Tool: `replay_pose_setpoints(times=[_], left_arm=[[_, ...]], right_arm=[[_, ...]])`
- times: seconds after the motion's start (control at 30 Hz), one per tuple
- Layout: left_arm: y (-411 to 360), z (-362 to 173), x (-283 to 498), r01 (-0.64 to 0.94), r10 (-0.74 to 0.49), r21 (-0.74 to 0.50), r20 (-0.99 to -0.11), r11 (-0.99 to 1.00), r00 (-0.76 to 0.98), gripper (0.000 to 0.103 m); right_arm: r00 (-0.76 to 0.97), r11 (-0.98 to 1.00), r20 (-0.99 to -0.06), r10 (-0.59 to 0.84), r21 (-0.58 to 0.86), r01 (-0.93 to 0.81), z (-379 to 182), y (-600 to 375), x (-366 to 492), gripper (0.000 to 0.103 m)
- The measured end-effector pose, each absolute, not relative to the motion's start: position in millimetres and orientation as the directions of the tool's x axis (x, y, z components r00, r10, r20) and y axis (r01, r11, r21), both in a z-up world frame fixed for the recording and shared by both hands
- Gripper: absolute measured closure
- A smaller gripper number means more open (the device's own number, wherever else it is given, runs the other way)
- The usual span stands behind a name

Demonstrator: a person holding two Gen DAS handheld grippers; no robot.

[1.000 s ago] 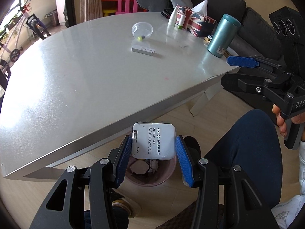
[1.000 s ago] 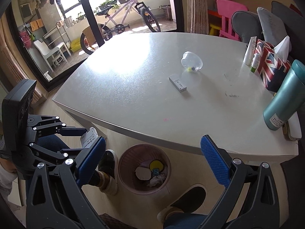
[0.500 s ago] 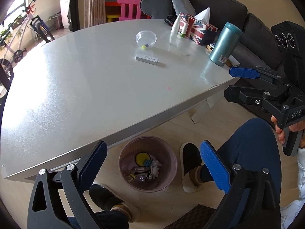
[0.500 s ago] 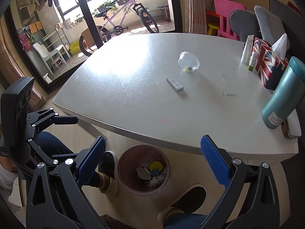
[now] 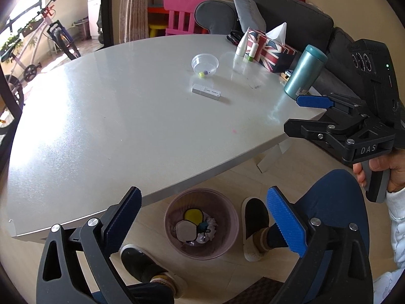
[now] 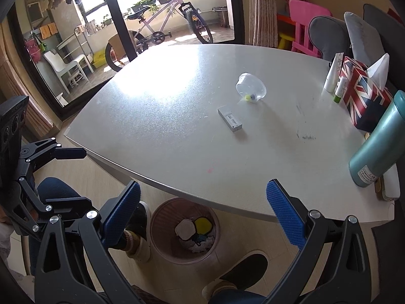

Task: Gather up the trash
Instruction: 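Move the right gripper over the table toward the white test strip, then grasp the white test strip with the right gripper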

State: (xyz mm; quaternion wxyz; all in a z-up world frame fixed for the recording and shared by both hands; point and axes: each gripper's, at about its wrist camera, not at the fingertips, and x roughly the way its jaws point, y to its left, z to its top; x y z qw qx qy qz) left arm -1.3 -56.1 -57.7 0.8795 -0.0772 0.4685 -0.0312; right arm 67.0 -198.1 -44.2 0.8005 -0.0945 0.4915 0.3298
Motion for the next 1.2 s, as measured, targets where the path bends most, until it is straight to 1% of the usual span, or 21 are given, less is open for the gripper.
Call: replay_pose_setpoints(times=[0.53, 0.9, 0.97, 1.03, 1.17, 1.2], left_arm=[[-34.4, -54.0, 4.2, -0.046, -0.128, -0.188, -0.811, 0.981, 0.571, 0.008], [-22.0, -54.2, 5.2, -0.066, -0.133, -0.209, -0.806, 0.976, 0.577, 0.008], [-20.4, -54.0, 5.7, -0.071, -0.134, -0.213, -0.805, 0.974, 0.578, 0.008], [-19.4, -54.6, 5.4, -0.074, -0.134, -0.216, -0.804, 0.974, 0.579, 0.008], [-16.8, -56.9, 6.3, -0.082, -0.138, -0.225, -0.804, 0.971, 0.578, 0.008], [-16.4, -57.7, 6.4, -0.084, -0.138, -0.227, -0.805, 0.970, 0.577, 0.008]], right_arm=[[0.268, 0.714, -0.886, 0.379, 0.096, -0.693, -65.6, -157.4, 143.9, 0.005], [0.195, 0.666, -0.917, 0.347, 0.095, -0.739, -95.8, -132.7, 178.0, 0.005], [0.186, 0.661, -0.920, 0.345, 0.098, -0.744, -100.2, -129.4, 180.6, 0.007], [0.176, 0.656, -0.925, 0.337, 0.096, -0.749, -105.3, -126.9, 183.1, 0.017], [0.167, 0.655, -0.926, 0.339, 0.105, -0.748, -113.1, -122.3, 187.6, 0.025], [0.161, 0.654, -0.927, 0.339, 0.110, -0.748, -114.7, -121.1, 188.6, 0.029]])
